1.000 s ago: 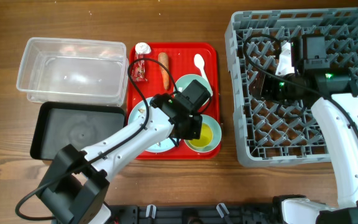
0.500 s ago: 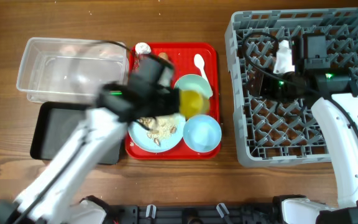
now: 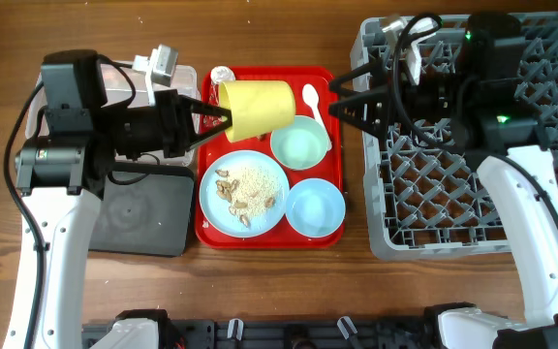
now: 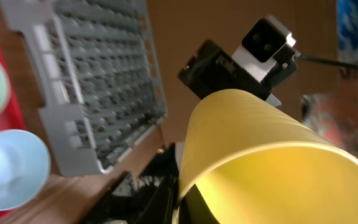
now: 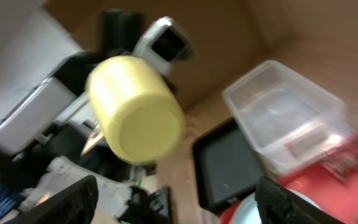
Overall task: Sort waste into correct bins and load items into the dishwasher rack
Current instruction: 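Pass the yellow cup from the left gripper to the right gripper, then carry the yellow cup with the right gripper into the dish rack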
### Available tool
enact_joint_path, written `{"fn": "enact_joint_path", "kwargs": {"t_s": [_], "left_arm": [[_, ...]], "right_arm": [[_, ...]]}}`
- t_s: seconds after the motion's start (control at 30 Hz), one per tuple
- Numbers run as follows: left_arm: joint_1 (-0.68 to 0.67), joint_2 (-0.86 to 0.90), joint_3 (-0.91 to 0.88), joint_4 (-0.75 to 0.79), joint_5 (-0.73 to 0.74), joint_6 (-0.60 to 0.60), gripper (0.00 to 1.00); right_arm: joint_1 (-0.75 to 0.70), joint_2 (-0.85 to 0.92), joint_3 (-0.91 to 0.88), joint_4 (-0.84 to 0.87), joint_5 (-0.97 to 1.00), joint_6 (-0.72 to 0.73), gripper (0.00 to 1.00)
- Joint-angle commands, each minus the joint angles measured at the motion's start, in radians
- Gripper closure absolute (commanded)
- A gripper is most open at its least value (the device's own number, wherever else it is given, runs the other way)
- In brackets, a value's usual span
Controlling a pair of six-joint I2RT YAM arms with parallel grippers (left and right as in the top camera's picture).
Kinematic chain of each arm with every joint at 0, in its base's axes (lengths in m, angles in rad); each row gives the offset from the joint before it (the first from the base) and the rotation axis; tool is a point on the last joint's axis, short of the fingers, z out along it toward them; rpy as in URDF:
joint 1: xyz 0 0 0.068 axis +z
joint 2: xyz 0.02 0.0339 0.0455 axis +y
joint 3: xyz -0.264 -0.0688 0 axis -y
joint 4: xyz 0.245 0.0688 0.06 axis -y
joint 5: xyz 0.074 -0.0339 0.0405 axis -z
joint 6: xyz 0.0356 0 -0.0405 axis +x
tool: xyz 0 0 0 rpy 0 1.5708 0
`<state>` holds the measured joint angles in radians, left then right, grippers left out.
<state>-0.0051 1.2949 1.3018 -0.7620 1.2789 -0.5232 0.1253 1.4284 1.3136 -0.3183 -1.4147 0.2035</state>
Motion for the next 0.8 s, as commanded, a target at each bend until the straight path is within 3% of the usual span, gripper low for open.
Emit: {"fn": "enact_joint_path", "kwargs": {"t_s": [0.0, 0.23, 0.37, 0.53, 0.63, 0.73, 0.77], "left_arm": [[-0.038, -0.001, 0.008, 0.015, 0.101, 0.022, 0.96], [-0.13, 0.0, 0.008, 0.1, 0.093, 0.018, 0.96], [-0.137, 0.0, 0.008, 0.105, 0.062, 0.014, 0.96], [-0.137, 0.0, 0.008, 0.127, 0.045, 0.008, 0.96], [-0.137, 0.0, 0.008, 0.132, 0.028, -0.008, 0.96], [-0.137, 0.0, 0.008, 0.136, 0.029, -0.009, 0.96], [-0.137, 0.0, 0.008, 0.136, 0.028, -0.009, 0.83]], "right_arm": [[0.048, -0.006, 0.015, 0.092, -0.116, 0.117, 0.16], [0.146, -0.006, 0.015, 0.206, -0.106, 0.204, 0.15], [0.173, -0.006, 0.015, 0.206, -0.105, 0.206, 0.29], [0.177, -0.006, 0.015, 0.206, -0.106, 0.219, 0.31], [0.177, -0.006, 0.015, 0.206, -0.116, 0.219, 0.43], [0.177, -0.006, 0.015, 0.206, -0.125, 0.217, 0.48], [0.176, -0.006, 0.015, 0.207, -0.124, 0.217, 0.48]]}}
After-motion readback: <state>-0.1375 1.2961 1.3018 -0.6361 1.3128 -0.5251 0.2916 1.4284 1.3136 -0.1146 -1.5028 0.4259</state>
